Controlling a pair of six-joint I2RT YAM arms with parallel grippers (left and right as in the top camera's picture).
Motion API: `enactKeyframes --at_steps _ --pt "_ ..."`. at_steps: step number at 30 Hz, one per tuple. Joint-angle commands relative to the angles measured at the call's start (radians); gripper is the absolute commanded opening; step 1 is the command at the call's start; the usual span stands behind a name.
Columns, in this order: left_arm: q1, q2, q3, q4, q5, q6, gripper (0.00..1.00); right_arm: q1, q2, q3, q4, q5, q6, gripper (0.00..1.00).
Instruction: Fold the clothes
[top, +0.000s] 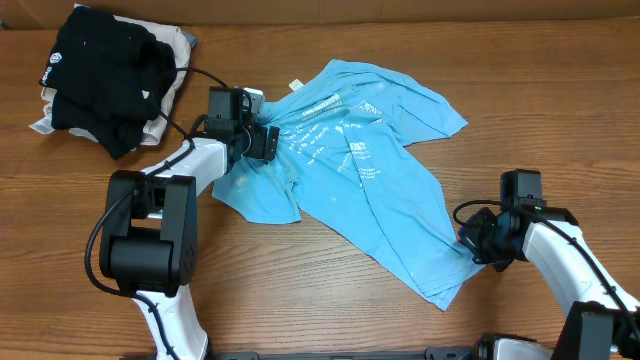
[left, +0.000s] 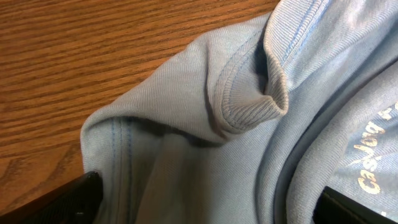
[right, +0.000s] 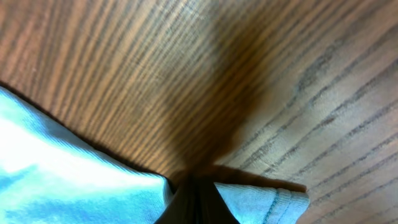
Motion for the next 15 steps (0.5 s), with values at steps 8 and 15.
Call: enactKeyframes --at_steps 8,15 --pt "0.008 0.088 -0.066 -0.054 -0.124 0.038 1.00 -0.053 0.001 0.262 0.027 0.097 -0.071 0.04" --pt "0.007 0.088 -0.066 -0.051 -0.124 0.038 1.00 -0.194 0.018 0.409 0.090 0.150 -0.175 0.04"
